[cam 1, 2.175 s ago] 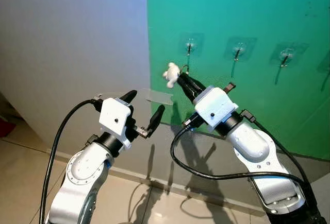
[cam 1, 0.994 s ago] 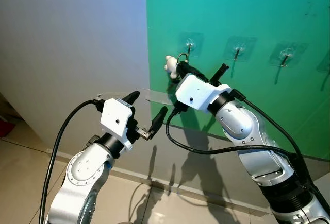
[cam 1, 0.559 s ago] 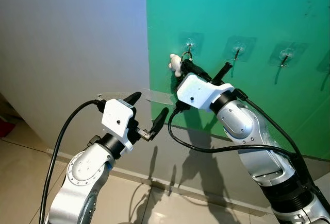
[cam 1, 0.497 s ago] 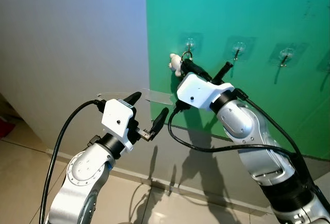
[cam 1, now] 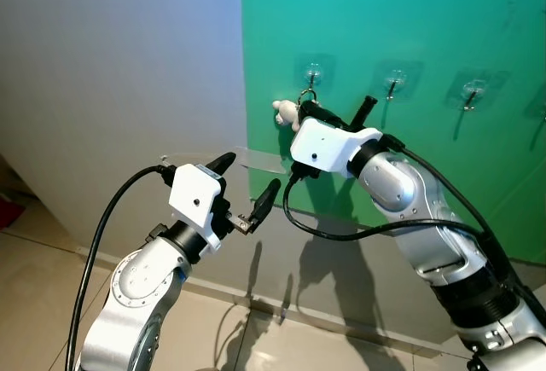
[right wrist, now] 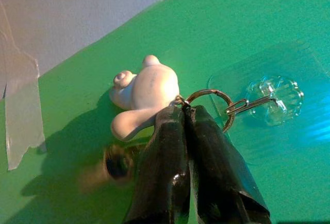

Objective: Hang keys on a hook

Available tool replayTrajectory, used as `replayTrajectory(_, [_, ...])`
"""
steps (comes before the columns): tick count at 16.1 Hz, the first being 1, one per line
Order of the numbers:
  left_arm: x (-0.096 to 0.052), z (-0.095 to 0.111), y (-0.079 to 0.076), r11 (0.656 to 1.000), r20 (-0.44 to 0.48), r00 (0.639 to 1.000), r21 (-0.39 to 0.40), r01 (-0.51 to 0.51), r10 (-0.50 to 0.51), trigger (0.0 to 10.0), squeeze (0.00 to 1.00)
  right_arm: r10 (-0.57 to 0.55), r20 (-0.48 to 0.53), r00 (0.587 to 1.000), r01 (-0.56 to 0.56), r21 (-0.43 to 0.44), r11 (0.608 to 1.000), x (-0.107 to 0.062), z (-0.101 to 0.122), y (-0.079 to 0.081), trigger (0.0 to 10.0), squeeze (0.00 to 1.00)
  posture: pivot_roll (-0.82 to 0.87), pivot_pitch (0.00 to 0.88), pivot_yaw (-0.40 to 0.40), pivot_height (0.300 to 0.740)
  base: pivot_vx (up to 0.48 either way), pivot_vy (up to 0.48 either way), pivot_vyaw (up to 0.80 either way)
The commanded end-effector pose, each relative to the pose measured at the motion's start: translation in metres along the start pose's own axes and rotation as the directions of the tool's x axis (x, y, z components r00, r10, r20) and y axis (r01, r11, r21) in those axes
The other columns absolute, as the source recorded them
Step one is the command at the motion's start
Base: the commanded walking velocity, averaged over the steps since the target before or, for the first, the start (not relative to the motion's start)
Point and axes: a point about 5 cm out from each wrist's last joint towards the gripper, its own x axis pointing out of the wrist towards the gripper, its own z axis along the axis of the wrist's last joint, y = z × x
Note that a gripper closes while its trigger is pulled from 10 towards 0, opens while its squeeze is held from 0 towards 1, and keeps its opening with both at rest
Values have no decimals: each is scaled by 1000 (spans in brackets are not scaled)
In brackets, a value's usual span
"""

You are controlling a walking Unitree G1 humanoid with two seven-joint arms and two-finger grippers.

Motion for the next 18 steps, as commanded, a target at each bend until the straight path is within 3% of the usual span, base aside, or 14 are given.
replayTrajectory(1, [1,5,-5,1000,13,1000,2,27,-27,10000,0,51,-27,998,-51,16,999,1,-5,3,10000,0,62,0,-5,740,0,0,0])
replayTrajectory(7, [2,4,-6,999,14,999,-3,33,-33,10000,0,83,-54,995,-82,19,996,-1,-10,8,10000,0,59,0,-3,740,0,0,0])
replayTrajectory(10, [3,11,-7,999,58,997,-10,45,-44,10000,0,65,-52,997,-63,41,997,-1,-9,5,10000,0,59,0,-2,740,0,0,0])
replayTrajectory(11, [3,16,-11,996,87,993,-17,86,-84,10000,0,63,-50,997,-60,48,997,0,-9,5,10000,302,59,0,-3,740,0,0,0])
replayTrajectory(12, [2,16,-13,995,92,991,-21,100,-98,10000,0,63,-49,997,-61,49,997,0,-9,5,10000,302,59,0,-3,740,0,0,0])
replayTrajectory(13, [2,18,-16,993,96,989,-14,116,-114,10000,0,64,-47,997,-61,56,997,0,-9,6,10000,878,60,0,-3,740,0,0,0])
replayTrajectory(14, [2,18,-14,994,96,990,-9,107,-105,10000,0,64,-46,997,-61,63,996,0,-9,6,10000,1000,59,0,-2,740,0,0,0])
replayTrajectory(18, [1,17,-11,996,91,992,-2,87,-86,10000,0,46,-34,998,-43,94,995,-1,-7,5,10000,1000,59,0,0,740,0,0,0])
